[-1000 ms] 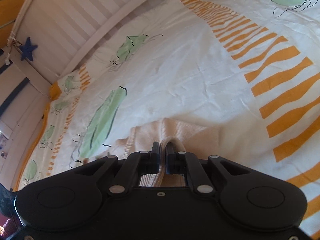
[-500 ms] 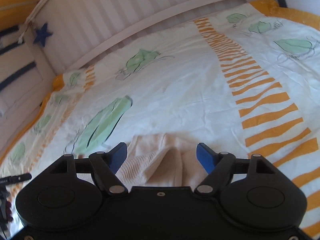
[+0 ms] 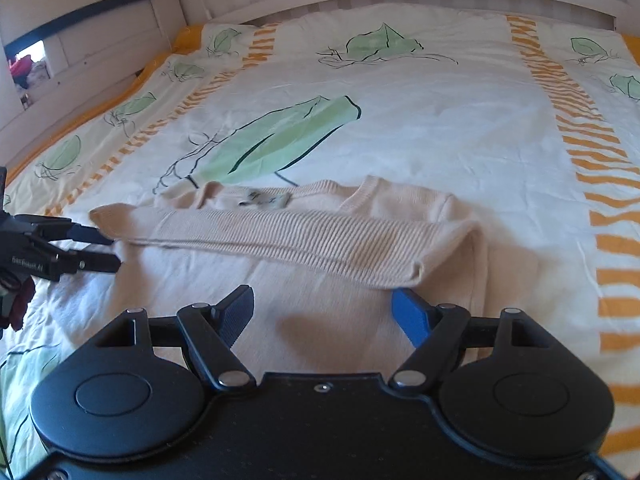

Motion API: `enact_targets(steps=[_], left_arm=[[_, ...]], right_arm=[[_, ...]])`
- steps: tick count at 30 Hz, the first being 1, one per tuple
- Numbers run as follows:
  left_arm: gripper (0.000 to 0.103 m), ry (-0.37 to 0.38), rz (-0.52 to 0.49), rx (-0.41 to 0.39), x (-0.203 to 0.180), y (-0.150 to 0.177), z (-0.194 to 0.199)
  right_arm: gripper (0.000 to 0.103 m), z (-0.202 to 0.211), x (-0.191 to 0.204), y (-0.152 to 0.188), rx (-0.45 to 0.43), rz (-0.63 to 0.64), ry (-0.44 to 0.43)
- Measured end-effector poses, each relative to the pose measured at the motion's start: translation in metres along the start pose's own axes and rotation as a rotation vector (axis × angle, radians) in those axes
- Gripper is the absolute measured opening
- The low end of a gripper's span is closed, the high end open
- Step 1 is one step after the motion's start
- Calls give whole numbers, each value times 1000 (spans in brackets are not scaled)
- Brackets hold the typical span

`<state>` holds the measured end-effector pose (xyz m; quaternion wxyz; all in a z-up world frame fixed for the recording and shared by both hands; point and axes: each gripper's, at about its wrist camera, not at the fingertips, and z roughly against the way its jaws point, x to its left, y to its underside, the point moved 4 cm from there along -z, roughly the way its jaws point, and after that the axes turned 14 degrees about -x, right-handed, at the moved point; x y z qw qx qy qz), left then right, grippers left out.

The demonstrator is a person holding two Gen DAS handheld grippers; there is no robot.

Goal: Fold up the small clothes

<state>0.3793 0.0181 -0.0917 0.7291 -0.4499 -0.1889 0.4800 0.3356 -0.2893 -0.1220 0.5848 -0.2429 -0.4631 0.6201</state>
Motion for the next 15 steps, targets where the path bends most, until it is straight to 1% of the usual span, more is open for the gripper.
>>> enact_targets(steps=[4, 5, 6, 9, 11, 13, 15], left_arm=[[82, -106, 147, -24, 38, -20, -20], [82, -146, 180, -37, 49, -26, -21], [82, -174, 210, -53, 57, -31, -21], [82, -219, 273, -118, 72, -44, -8], [82, -223, 251, -136, 70, -49, 4], [82, -222, 172, -131, 58, -50, 13], [82, -196, 86, -114, 39, -47, 17]], right_arm=[[79, -22, -20, -18, 15, -15, 73], [79, -24, -26, -21, 12, -25, 94], [79, -25, -31, -25, 1, -35, 112], [79, -15, -42, -31, -52, -71, 149], [79, -5, -42, -33, -81, -83, 143], [79, 3, -36, -32, -95, -76, 129], [79, 7, -26, -28, -94, -60, 110]])
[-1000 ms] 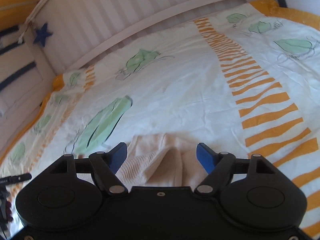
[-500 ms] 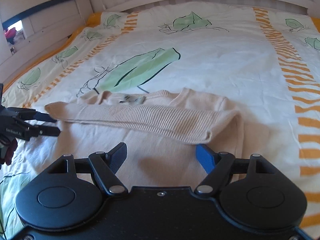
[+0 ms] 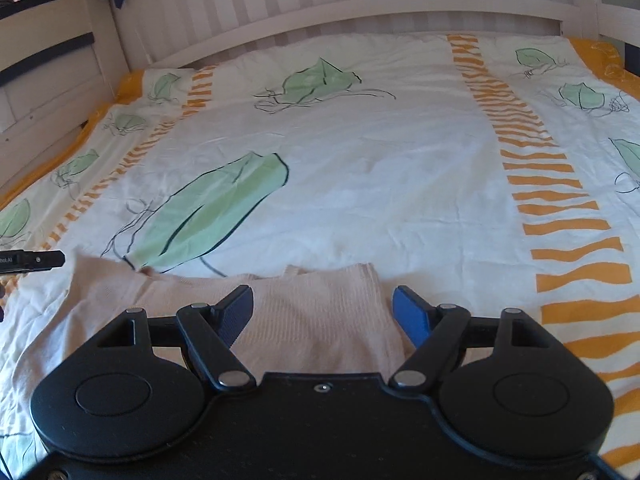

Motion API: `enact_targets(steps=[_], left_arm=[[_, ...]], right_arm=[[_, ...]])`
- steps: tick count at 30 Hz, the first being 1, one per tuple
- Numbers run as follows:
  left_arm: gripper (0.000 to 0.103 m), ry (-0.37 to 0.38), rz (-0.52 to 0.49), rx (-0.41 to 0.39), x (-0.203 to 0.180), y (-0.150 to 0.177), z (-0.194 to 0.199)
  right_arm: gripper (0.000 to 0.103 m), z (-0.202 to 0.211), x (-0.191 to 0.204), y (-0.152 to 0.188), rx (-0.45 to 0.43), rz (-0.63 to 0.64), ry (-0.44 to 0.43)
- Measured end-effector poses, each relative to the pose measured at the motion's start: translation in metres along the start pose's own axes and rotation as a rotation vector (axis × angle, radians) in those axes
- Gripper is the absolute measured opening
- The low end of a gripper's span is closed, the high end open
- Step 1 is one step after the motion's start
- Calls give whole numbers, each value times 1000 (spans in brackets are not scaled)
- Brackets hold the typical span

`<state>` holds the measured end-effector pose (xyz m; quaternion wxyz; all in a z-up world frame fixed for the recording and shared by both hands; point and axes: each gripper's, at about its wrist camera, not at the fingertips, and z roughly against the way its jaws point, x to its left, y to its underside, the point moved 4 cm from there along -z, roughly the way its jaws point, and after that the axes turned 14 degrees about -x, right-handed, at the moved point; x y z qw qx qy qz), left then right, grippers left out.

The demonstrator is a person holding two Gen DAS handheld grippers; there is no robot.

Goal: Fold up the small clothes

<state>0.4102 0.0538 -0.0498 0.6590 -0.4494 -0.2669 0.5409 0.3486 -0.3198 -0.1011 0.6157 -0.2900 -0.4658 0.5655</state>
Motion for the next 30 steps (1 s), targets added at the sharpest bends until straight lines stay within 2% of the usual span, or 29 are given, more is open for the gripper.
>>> enact_targets(steps=[2, 5, 7, 9, 11, 13, 16, 18, 21, 24, 28, 30], left_arm=[[82, 47, -95, 37, -20, 13, 4], [83, 35, -225, 114, -33, 45, 3], [84, 8, -217, 155, -24, 64, 5], [95, -5, -114, 157, -4, 71, 12], [95, -44, -104, 170, 9, 74, 21], [97, -70, -151, 179, 15, 76, 30], [95, -82, -115, 193, 21, 72, 41], [95, -83, -123, 166, 13, 63, 51], [95, -25, -166, 123, -16, 56, 59], [95, 38, -196, 116, -47, 57, 58], [95, 91, -275, 148, -85, 75, 40], [96, 93, -297, 217, -94, 92, 26]], right_arm=[[83, 1, 11, 5, 16, 31, -25], [87, 2, 27, 22, 65, 147, -29], [87, 1, 25, 34, 105, 204, 8], [88, 4, 15, 42, 104, 219, 46], [96, 7, -1, 45, 99, 180, 91], [96, 14, -15, 45, 92, 119, 126], [97, 30, -27, 43, 62, 40, 139], [97, 45, -32, 42, 31, -15, 124], [98, 65, -41, 45, 11, -120, 90], [98, 80, -42, 52, 8, -178, 71], [99, 93, -42, 63, 14, -199, 64], [99, 97, -42, 68, 22, -209, 61]])
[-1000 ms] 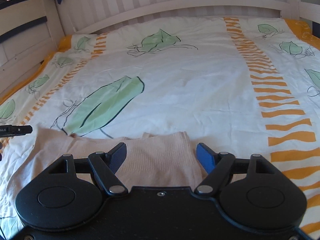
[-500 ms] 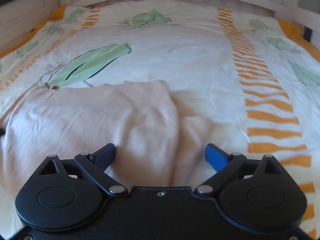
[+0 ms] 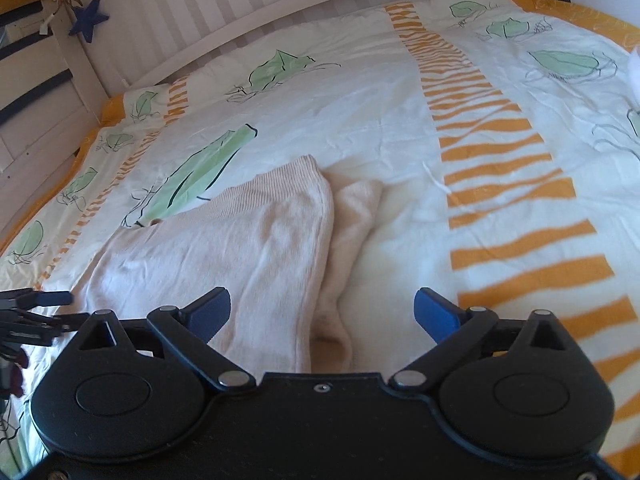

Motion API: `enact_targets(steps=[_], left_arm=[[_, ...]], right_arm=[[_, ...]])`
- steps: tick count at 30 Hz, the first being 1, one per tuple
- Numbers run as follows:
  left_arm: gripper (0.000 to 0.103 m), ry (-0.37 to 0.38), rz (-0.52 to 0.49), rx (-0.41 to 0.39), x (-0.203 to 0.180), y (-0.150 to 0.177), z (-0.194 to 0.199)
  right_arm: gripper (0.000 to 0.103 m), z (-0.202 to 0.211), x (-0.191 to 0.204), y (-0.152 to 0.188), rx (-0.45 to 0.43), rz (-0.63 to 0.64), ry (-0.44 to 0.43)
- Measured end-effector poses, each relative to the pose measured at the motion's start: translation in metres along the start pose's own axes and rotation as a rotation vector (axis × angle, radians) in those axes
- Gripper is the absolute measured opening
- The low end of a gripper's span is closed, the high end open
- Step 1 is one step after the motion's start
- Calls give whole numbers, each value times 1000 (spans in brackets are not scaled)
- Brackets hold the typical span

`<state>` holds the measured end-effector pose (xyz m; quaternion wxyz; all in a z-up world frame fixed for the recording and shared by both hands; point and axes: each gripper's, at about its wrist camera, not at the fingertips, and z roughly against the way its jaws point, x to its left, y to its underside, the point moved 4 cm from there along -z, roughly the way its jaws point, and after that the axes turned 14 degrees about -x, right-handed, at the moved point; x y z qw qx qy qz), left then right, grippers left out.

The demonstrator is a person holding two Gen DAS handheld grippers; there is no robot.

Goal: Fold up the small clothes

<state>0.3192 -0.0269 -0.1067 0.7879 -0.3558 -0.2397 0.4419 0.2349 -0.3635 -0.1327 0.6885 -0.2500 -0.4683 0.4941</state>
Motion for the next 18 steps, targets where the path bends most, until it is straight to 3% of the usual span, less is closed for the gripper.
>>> enact_targets(steps=[1, 7, 10, 12, 13, 15, 18], left_arm=[[98, 4, 5, 29, -4, 8, -6], [101, -4, 31, -6, -6, 3, 13], [101, -61, 53, -76, -1, -11, 19], [101, -107, 65, -80, 2, -18, 9], [101, -118, 59, -64, 3, -17, 1], [103, -120, 12, 41, -2, -9, -25], [102, -118, 86, 40, 5, -13, -26]], right_arm=[[99, 2, -1, 2, 4, -4, -4], [102, 7, -5, 9, -2, -25, -26], [103, 6, -7, 12, -8, -42, -27], [103, 7, -7, 14, -10, -41, -28], [103, 7, -7, 15, -11, -39, -29], [103, 8, -8, 15, -12, -38, -35], [103, 8, -11, 15, -9, -58, -59]])
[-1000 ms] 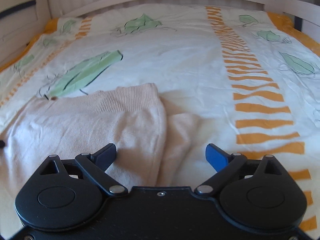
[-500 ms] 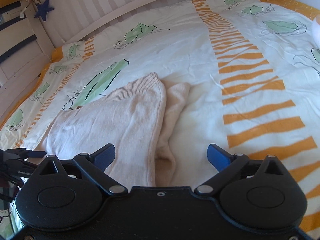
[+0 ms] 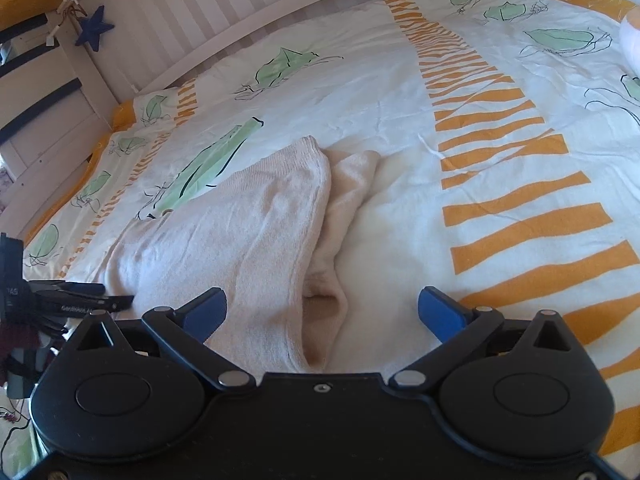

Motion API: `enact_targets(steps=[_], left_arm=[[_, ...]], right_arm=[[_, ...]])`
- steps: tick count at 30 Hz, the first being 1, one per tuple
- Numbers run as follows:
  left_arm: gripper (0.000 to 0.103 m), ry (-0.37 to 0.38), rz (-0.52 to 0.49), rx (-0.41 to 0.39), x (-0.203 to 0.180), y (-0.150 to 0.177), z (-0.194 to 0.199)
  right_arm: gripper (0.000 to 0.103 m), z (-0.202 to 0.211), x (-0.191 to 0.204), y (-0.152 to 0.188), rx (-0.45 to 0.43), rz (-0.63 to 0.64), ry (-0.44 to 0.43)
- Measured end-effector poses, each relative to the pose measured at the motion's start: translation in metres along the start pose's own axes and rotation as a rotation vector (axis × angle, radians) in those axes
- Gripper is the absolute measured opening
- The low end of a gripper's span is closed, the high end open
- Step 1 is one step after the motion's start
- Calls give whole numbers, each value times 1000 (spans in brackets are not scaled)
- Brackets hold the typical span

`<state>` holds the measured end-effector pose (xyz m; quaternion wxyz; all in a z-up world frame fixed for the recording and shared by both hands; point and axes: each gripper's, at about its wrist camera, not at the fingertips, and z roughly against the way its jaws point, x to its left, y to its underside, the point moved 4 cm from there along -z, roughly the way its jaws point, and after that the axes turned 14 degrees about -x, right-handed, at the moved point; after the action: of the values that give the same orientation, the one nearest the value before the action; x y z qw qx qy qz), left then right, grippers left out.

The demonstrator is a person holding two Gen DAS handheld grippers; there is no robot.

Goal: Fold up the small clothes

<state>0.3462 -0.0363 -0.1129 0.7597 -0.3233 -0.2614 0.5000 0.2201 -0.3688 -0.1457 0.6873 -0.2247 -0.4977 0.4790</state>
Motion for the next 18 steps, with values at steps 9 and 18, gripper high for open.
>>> enact_targets(steps=[9, 18], left_arm=[[102, 73, 42, -24, -21, -7, 16], [103, 64, 25, 14, -33, 4, 3]], right_arm=[[103, -32, -11, -12, 65, -169, -150], [103, -80, -4, -21, 128, -247, -325]])
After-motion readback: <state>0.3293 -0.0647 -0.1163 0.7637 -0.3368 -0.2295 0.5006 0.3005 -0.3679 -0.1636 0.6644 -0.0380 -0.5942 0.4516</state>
